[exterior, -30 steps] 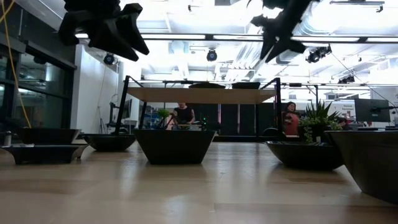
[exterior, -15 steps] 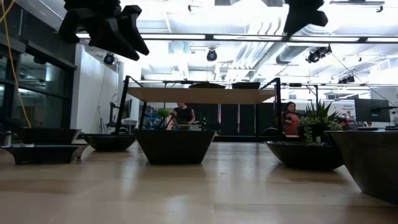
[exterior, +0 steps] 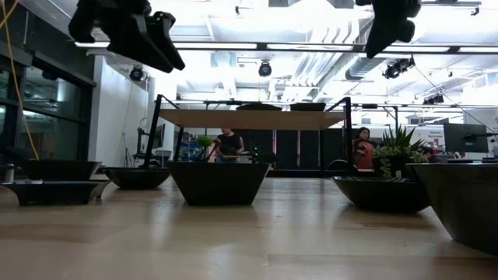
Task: Pick & Place Mini shaped plates
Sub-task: Stack the distorted square plate on top of the other distorted square plates on the shelf
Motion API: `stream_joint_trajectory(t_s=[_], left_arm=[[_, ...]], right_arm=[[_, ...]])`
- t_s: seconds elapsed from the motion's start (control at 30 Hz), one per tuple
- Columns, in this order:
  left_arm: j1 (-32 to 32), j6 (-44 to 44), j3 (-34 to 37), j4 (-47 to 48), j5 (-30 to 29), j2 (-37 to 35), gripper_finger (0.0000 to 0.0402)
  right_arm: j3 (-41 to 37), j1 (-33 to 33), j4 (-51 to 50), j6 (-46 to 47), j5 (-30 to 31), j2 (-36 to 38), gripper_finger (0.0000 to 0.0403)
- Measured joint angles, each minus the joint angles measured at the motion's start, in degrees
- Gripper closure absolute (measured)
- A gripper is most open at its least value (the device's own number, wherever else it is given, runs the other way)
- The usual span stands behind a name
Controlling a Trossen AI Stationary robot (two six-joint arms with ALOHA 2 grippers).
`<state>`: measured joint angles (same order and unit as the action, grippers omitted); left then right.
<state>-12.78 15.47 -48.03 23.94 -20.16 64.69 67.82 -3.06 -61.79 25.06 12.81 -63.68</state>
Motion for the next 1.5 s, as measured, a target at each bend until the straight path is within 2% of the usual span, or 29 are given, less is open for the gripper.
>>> stream_joint_trajectory(t_s=[0.13, 0.23, 0.57, 0.77, 0.87, 1.1, 1.33, 1.5], left_arm=[[0.0, -6.3, 0.0, 0.1, 8.5, 0.5, 0.0223], [0.0, -10.4, 0.0, 2.7, 10.3, 0.9, 0.0223], [0.0, -26.1, 0.0, 24.3, 1.7, 0.0, 0.0223], [0.1, -33.7, 0.0, 34.2, -1.2, 0.0, 0.0223], [0.2, -36.9, 0.0, 38.5, -1.4, 0.0, 0.0223], [1.1, -38.9, 1.1, 40.0, 1.6, 0.0, 0.0223], [7.3, -38.6, 8.8, 36.4, 7.3, -0.1, 0.0223], [10.8, -36.5, 10.8, 34.0, 9.6, -0.2, 0.0223]], right_arm=[[-4.3, 5.2, 4.4, 0.4, 6.5, 0.0, 0.0311], [-7.0, 8.3, 7.3, 0.3, 9.8, 0.0, 0.0311], [-13.5, 15.0, 18.3, -1.0, 9.8, 0.0, 0.0311], [-16.3, 17.9, 24.1, -1.1, 13.6, 0.0, 0.0311], [-17.2, 19.2, 26.9, -1.1, 13.7, 0.0, 0.0311], [-18.1, 22.8, 30.4, -0.4, 15.5, -0.1, 0.0311], [-18.1, 26.6, 30.9, 0.0, 19.9, -0.3, 0.0311], [-18.1, 28.1, 31.5, 0.0, 21.3, -0.3, 0.0311]])
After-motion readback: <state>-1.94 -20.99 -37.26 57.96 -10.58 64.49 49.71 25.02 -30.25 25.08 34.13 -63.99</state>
